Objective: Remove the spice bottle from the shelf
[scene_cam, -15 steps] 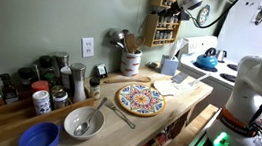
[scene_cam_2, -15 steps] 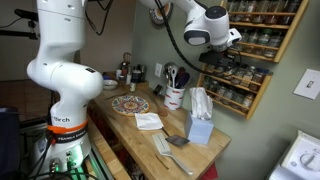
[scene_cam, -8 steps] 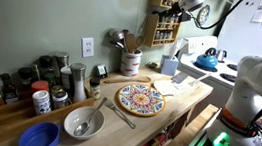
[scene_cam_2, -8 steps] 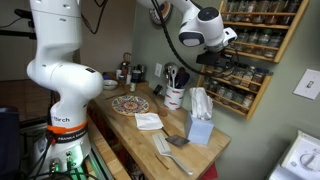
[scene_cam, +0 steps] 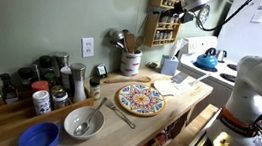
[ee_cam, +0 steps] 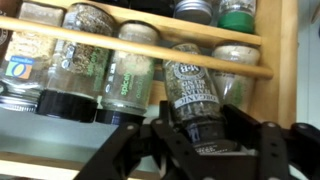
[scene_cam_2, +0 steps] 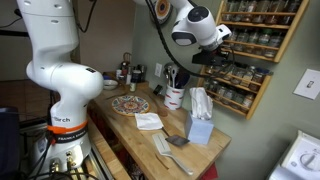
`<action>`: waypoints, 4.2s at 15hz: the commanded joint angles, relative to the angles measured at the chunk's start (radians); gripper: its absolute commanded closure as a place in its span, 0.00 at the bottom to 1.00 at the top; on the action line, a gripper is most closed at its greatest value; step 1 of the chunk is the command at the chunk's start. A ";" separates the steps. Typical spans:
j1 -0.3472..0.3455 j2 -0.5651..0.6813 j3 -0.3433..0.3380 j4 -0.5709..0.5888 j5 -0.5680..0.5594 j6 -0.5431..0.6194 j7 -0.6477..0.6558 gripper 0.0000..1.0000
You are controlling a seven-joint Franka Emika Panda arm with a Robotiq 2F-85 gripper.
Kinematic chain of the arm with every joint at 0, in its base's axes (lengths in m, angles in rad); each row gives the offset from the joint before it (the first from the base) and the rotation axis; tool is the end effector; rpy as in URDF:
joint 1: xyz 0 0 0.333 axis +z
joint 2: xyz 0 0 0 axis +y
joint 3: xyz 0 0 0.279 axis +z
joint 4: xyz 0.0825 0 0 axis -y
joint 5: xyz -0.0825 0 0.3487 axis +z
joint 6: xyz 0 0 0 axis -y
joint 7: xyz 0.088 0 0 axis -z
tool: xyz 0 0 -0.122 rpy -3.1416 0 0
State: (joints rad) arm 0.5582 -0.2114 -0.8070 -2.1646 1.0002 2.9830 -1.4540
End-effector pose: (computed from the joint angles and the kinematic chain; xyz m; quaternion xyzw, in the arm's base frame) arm 0.4930 -0.2064 0.5091 0.8547 0.0906 0.5084 0.0534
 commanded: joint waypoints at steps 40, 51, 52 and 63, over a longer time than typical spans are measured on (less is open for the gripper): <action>0.161 -0.027 -0.196 -0.004 0.130 -0.079 -0.121 0.21; 0.114 -0.005 -0.122 -0.016 0.089 0.028 -0.042 0.18; 0.109 -0.005 -0.116 -0.017 0.087 0.038 -0.036 0.16; 0.057 -0.002 -0.056 -0.014 0.060 0.069 -0.014 0.24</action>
State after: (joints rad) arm 0.6389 -0.2151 -0.8860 -2.1723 1.0946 3.0398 -1.5013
